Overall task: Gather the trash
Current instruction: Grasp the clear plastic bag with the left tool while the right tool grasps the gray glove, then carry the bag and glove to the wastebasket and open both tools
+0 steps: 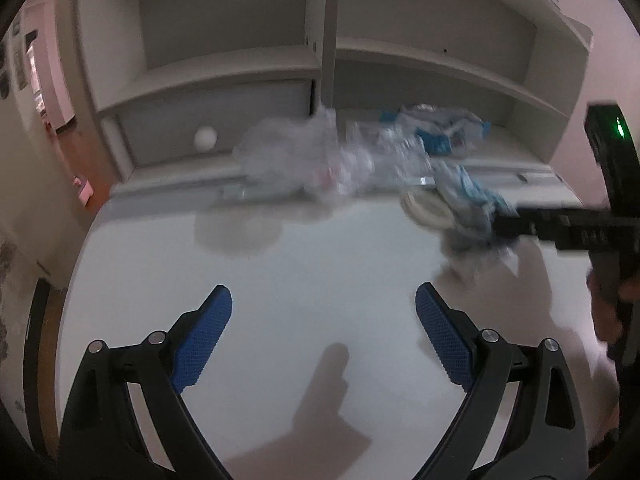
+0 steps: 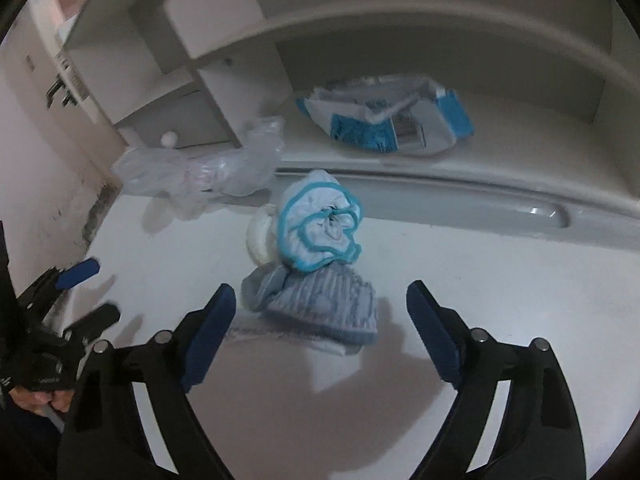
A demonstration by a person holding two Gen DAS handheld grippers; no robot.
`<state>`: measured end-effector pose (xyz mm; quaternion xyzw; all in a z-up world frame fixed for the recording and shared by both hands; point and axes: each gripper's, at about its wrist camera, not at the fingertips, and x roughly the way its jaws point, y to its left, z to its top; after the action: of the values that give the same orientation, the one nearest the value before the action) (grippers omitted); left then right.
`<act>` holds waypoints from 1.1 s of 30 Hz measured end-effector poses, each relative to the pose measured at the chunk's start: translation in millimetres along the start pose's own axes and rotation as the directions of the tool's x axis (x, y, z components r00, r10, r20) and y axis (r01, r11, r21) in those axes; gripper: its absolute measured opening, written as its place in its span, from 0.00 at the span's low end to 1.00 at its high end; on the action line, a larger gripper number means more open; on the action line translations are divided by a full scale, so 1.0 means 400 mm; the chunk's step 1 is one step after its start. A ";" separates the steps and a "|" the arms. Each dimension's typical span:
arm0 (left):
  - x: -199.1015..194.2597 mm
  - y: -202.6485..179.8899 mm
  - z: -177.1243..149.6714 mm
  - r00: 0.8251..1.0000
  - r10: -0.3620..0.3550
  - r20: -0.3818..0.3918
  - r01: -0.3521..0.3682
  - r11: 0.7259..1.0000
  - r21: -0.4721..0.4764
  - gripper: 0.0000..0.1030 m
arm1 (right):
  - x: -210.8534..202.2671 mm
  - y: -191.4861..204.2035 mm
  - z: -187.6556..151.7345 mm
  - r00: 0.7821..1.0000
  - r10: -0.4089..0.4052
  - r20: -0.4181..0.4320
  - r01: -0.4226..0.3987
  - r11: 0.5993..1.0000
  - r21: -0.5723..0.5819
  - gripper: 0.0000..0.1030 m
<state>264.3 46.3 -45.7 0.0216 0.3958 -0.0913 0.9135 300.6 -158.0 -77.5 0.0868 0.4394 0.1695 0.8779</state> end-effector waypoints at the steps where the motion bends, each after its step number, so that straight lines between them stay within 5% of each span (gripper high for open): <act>1: 0.016 -0.008 0.018 1.000 0.004 0.008 -0.004 1.000 0.009 0.88 | 0.007 -0.010 0.000 1.000 0.025 -0.017 -0.025 0.999 0.021 0.67; 2: 0.033 -0.012 0.041 1.000 0.015 0.018 -0.016 1.000 0.021 0.88 | 0.008 -0.013 -0.005 0.999 0.029 -0.020 -0.029 0.999 0.025 0.41; 3: 0.050 -0.015 0.064 0.999 0.021 0.025 -0.022 0.999 0.029 0.88 | -0.004 -0.017 -0.009 1.000 0.023 -0.009 -0.023 0.999 0.028 0.27; 5: 0.093 -0.017 0.110 0.999 0.027 0.031 -0.028 0.999 0.035 0.88 | -0.037 -0.015 -0.020 1.000 0.018 0.020 -0.018 1.000 0.021 0.20; 13: 0.217 -0.042 0.188 0.998 0.056 0.003 -0.056 0.997 0.047 0.84 | -0.187 -0.006 -0.089 0.995 0.016 0.095 -0.013 0.999 -0.030 0.18; 15: 0.226 -0.048 0.187 0.999 0.030 -0.012 -0.030 0.999 0.031 0.43 | -0.212 -0.013 -0.110 0.995 0.008 0.102 -0.005 1.000 -0.029 0.18; 18: 0.198 -0.062 0.174 1.000 0.016 -0.025 -0.015 1.000 0.026 0.12 | -0.254 -0.034 -0.152 0.992 -0.021 0.126 0.022 1.000 -0.004 0.18; 25: -0.022 -0.145 0.113 0.999 0.005 0.050 -0.008 0.998 0.061 0.07 | -0.420 -0.129 -0.301 0.976 -0.101 0.194 0.083 0.992 0.099 0.18; 29: -0.131 -0.300 0.047 0.994 -0.094 0.056 0.085 0.984 0.158 0.07 | -0.537 -0.216 -0.440 0.952 -0.203 0.229 0.158 0.967 0.202 0.18; 33: -0.195 -0.518 -0.039 0.967 -0.252 0.036 0.232 0.928 0.290 0.07 | -0.658 -0.335 -0.622 0.913 -0.326 0.246 0.224 0.903 0.367 0.18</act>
<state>162.7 -143.9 7.1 0.1000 0.3447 -0.2597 0.8965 -15.4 -379.6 -71.6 0.1940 0.3301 -0.0490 0.9225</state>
